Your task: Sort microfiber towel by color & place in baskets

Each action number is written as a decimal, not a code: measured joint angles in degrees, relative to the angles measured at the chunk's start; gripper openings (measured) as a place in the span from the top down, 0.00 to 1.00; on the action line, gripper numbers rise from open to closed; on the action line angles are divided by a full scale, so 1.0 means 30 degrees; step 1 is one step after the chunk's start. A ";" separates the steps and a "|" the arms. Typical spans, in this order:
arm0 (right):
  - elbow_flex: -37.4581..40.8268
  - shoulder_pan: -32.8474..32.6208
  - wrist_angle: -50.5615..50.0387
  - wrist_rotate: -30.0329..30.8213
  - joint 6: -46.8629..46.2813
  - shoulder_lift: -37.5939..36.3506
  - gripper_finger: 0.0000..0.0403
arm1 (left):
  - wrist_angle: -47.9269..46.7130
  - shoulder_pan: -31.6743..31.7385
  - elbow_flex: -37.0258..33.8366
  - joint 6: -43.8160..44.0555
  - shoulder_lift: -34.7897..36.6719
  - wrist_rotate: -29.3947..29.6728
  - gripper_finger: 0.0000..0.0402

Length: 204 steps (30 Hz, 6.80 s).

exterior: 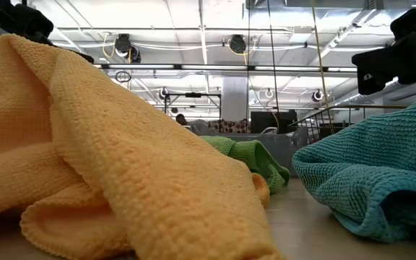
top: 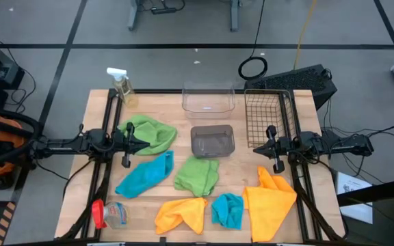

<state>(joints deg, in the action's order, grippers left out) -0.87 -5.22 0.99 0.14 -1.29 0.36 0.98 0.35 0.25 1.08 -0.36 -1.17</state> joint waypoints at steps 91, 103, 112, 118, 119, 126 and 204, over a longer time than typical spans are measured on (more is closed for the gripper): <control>0.0001 0.0001 0.0000 0.0000 0.0004 0.0000 1.00 | -0.5303 0.0005 1.2571 -0.2272 -0.6909 -0.0078 1.00; -0.0003 -0.0004 -0.0022 0.0000 0.0004 0.0000 1.00 | -0.8360 0.0005 1.9740 -0.4933 -1.1737 -0.0062 1.00; 0.0002 -0.0002 -0.0015 0.0000 0.0004 0.0000 1.00 | -1.0782 0.0005 2.2760 -0.4839 -1.4292 -0.0058 1.00; 0.0001 0.0001 -0.0015 -0.0005 -0.0745 0.0000 1.00 | -1.1383 0.0005 2.2360 -0.3777 -1.4472 -0.0058 0.97; -0.0004 -0.0002 -0.0015 0.0000 -0.1478 0.0000 1.00 | -1.1364 0.0005 2.2225 -0.3558 -1.4469 -0.0058 0.96; -0.0275 0.0004 0.0462 0.0082 -0.4649 0.0016 1.00 | -1.1234 -0.0022 2.1957 -0.2463 -1.5150 -0.0058 0.93; -1.1572 -0.3417 0.1599 0.2034 -0.2914 1.9865 1.00 | -2.1322 0.0677 2.1954 0.5866 -2.3880 0.5347 0.79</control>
<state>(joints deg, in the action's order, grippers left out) -35.59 -15.48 5.79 6.25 -10.03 59.96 -62.99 2.38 66.11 18.68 -72.00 14.87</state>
